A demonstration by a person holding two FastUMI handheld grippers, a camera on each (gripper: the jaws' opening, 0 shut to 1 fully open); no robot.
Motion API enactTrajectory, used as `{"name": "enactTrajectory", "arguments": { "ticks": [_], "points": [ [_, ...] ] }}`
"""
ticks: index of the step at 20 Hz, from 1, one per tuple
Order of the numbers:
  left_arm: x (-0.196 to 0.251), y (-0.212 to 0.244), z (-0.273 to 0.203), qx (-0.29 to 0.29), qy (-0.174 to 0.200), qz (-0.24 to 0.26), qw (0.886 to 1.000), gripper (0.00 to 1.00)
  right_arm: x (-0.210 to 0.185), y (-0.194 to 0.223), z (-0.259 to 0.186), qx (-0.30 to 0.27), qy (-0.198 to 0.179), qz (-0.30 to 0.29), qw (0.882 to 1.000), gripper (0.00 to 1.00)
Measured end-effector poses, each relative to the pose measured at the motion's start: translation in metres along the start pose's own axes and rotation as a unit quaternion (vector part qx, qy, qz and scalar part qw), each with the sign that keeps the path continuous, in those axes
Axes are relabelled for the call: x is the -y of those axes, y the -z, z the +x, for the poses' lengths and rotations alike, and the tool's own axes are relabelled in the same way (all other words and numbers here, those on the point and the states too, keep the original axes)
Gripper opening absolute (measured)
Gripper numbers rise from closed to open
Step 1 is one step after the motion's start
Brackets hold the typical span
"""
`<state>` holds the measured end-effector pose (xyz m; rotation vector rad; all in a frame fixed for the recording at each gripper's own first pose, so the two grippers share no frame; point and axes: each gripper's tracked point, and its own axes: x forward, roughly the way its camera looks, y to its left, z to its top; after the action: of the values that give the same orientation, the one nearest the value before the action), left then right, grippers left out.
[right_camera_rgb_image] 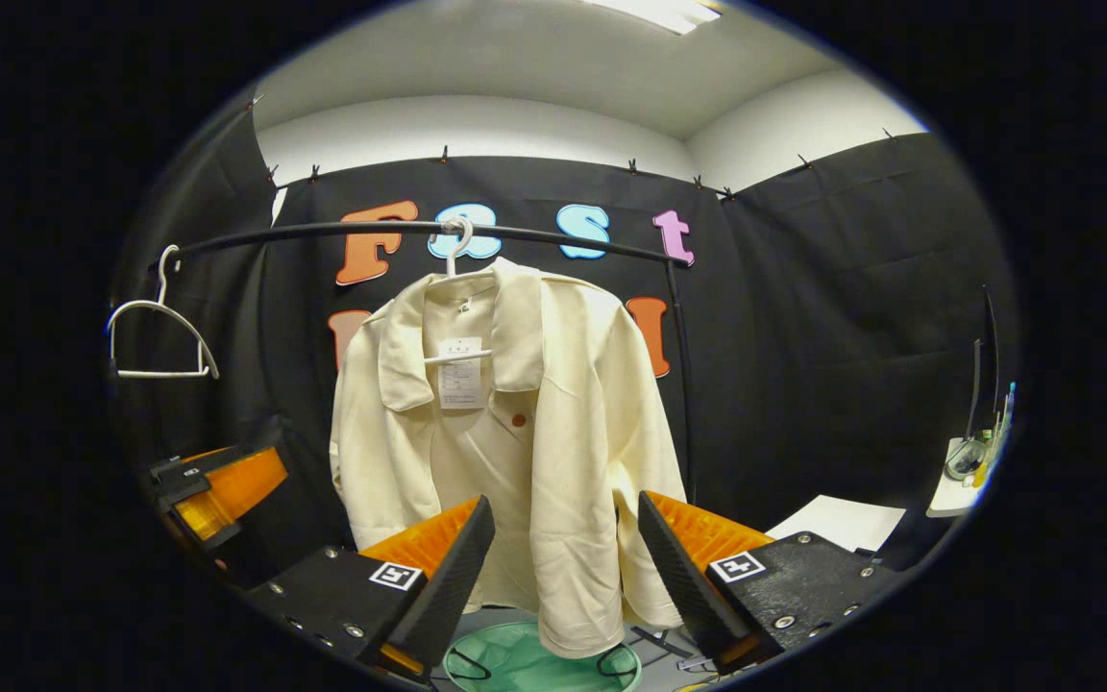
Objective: Grasp the clothes on the hanger with both hands and then place them into the laundry hamper below.
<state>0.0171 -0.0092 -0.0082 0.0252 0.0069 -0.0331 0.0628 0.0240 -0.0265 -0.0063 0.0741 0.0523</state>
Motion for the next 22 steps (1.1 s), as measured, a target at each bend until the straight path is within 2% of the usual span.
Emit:
{"name": "enactTrajectory", "arguments": {
  "ticks": [2,3,7,10,11,13,14,15,16,17,18,20,22],
  "points": [
    [-0.004,0.000,0.001,-0.002,-0.002,0.004,1.000,1.00,-0.007,0.009,0.031,-0.015,-0.008,-0.015,1.000,0.93],
    [-0.005,-0.002,0.002,0.000,-0.002,0.005,1.000,0.96,-0.008,0.011,0.047,-0.018,-0.006,-0.022,1.000,0.93],
    [-0.003,0.000,0.006,0.004,0.007,0.005,1.000,0.96,-0.017,0.019,0.106,-0.017,0.006,-0.036,0.999,0.93],
    [0.000,0.001,0.012,0.004,0.012,0.008,1.000,0.96,0.005,0.031,0.139,-0.024,0.062,-0.073,0.995,0.93],
    [0.001,0.000,0.014,0.006,0.014,0.009,1.000,1.00,0.010,0.031,0.146,-0.021,0.074,-0.082,0.994,0.94],
    [0.003,0.000,0.022,0.011,0.019,0.011,1.000,0.96,0.013,0.033,0.152,-0.020,0.076,-0.091,0.993,0.93],
    [0.006,0.002,0.028,0.013,0.023,0.012,1.000,0.96,0.016,0.032,0.153,-0.018,0.077,-0.091,0.993,0.88],
    [0.009,0.004,0.037,0.014,0.028,0.012,0.999,0.96,0.018,0.031,0.152,-0.014,0.072,-0.089,0.993,0.72],
    [0.012,0.010,0.048,0.013,0.032,0.012,0.999,0.96,0.023,0.029,0.150,-0.012,0.075,-0.088,0.993,0.51],
    [0.014,0.015,0.060,0.009,0.031,0.014,0.999,0.96,0.028,0.027,0.146,-0.009,0.078,-0.089,0.993,0.39],
    [0.014,0.021,0.075,0.007,0.028,0.018,0.999,0.96,0.033,0.025,0.142,-0.006,0.082,-0.092,0.992,0.21],
    [0.017,0.028,0.103,0.007,0.027,0.026,0.999,0.97,0.034,0.019,0.138,-0.005,0.078,-0.098,0.992,0.04],
    [0.030,0.030,0.127,0.014,0.035,0.030,0.999,1.00,0.035,0.014,0.131,-0.004,0.073,-0.103,0.992,0.02]
  ]
}}
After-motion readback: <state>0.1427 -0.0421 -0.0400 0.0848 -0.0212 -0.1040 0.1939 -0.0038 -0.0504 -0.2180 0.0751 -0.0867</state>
